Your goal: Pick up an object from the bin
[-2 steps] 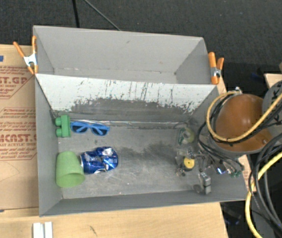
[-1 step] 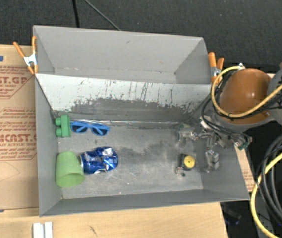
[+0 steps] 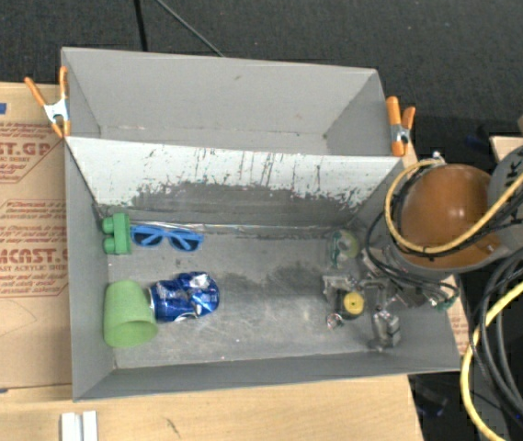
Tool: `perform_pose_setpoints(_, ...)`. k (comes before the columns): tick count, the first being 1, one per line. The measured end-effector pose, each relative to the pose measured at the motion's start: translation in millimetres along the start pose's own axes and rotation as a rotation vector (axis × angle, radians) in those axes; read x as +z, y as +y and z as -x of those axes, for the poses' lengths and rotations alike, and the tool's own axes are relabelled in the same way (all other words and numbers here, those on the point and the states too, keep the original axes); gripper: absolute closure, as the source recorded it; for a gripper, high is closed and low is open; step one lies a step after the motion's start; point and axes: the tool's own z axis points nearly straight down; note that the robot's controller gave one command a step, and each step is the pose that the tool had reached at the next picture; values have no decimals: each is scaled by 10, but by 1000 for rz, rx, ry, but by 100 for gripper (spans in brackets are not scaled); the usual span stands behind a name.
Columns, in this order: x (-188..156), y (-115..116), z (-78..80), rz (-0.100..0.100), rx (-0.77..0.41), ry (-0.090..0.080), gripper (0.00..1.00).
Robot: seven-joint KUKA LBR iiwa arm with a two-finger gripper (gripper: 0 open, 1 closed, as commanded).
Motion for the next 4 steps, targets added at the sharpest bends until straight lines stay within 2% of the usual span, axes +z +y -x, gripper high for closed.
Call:
perform_pose_setpoints(1, -5, -2, 20, 0, 1, -4, 100)
perform_pose_setpoints(3, -5, -2, 20, 0, 1, -4, 100)
perform_pose_setpoints(4, -1614, 477, 238, -10, -40, -9, 100)
